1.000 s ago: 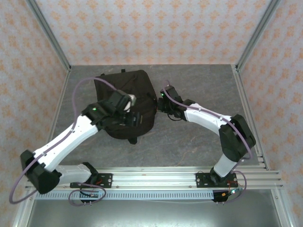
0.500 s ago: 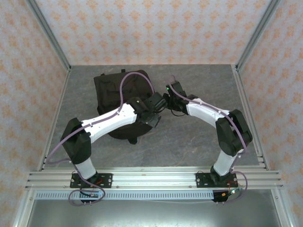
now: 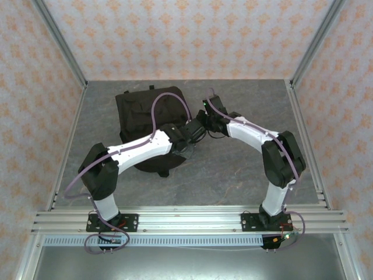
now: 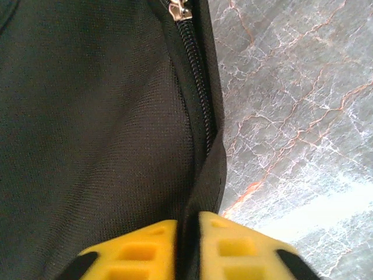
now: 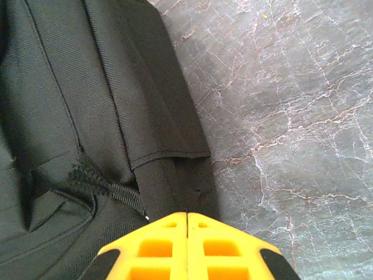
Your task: Pack the student bag
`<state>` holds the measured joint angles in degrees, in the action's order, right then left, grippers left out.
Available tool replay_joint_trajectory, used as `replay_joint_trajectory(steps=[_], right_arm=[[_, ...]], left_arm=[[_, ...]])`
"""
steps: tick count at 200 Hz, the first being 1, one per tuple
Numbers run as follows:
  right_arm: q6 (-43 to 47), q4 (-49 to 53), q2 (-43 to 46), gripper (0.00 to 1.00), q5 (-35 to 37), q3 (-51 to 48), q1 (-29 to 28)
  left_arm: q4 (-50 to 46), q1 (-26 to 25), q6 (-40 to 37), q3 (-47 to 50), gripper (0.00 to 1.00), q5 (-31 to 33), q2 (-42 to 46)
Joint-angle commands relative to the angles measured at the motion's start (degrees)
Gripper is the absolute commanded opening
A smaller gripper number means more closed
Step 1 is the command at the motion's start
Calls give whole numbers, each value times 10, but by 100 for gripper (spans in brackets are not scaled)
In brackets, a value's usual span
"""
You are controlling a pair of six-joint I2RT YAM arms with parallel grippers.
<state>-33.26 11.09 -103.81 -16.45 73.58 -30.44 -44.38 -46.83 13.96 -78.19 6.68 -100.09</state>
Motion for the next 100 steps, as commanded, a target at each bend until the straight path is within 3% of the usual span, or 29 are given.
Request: replay_joint_trajectory(steps=[1, 13, 100], right_arm=[[-11, -2, -18, 0, 8, 28, 8], [-10, 0, -26, 0, 11, 35, 9], [-6, 16, -97, 0, 21, 130, 42]], left_arm=[[-6, -1, 8, 20, 6, 15, 29], [-6, -3, 8, 26, 0, 14, 32], [6, -4, 20, 50, 0, -40, 53]])
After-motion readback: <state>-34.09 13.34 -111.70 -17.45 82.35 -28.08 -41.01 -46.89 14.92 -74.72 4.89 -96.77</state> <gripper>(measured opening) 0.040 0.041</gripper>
